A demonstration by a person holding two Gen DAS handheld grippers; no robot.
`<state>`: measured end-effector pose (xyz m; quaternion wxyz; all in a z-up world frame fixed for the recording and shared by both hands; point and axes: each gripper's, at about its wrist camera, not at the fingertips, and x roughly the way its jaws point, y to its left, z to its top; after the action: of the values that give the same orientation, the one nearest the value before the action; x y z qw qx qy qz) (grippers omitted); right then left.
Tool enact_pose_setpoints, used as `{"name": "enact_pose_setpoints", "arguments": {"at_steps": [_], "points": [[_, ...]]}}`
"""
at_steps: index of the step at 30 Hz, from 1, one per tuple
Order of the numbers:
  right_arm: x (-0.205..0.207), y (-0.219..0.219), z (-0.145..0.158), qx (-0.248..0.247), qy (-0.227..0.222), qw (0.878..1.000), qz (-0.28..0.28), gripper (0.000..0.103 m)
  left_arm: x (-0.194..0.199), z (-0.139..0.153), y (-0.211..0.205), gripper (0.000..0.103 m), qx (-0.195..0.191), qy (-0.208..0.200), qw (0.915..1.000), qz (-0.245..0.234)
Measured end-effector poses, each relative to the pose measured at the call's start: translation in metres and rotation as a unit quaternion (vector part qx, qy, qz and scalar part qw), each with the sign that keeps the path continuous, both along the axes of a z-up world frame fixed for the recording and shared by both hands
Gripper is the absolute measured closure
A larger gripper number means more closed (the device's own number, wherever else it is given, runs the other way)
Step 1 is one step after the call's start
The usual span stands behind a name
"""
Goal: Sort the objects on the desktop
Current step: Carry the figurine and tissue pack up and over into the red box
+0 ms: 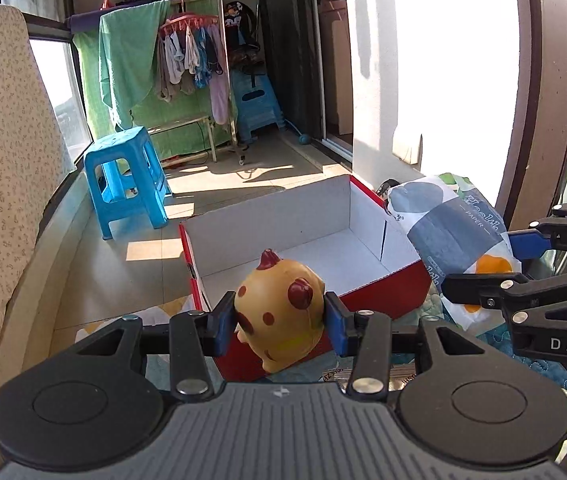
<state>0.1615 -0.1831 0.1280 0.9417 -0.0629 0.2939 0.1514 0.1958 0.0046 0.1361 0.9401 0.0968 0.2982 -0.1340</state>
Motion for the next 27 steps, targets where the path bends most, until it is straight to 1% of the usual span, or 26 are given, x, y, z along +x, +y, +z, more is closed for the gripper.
{"name": "enact_pose_setpoints", "arguments": {"at_steps": [5,8,18,22,27], "points": [[0.021,0.004,0.002,-0.003,-0.006,1.000,-0.002,0.063,0.028,0.004,-0.001,0.058,-0.008,0.010,0.9999,0.002],[0.036,0.006,-0.002,-0.008,-0.007,1.000,-0.005,0.063,0.044,0.003,-0.005,0.058,-0.001,0.011,0.9999,0.000],[0.085,0.010,-0.021,-0.021,0.005,1.000,-0.015,0.063,0.104,-0.020,-0.018,0.058,0.021,0.033,0.9992,0.002],[0.097,0.013,-0.028,-0.027,0.007,0.999,-0.015,0.063,0.123,-0.031,-0.019,0.058,0.024,0.045,0.9987,0.010],[0.114,0.015,-0.040,-0.027,0.019,0.999,-0.014,0.063,0.145,-0.043,-0.024,0.058,0.037,0.057,0.9976,0.012]]}}
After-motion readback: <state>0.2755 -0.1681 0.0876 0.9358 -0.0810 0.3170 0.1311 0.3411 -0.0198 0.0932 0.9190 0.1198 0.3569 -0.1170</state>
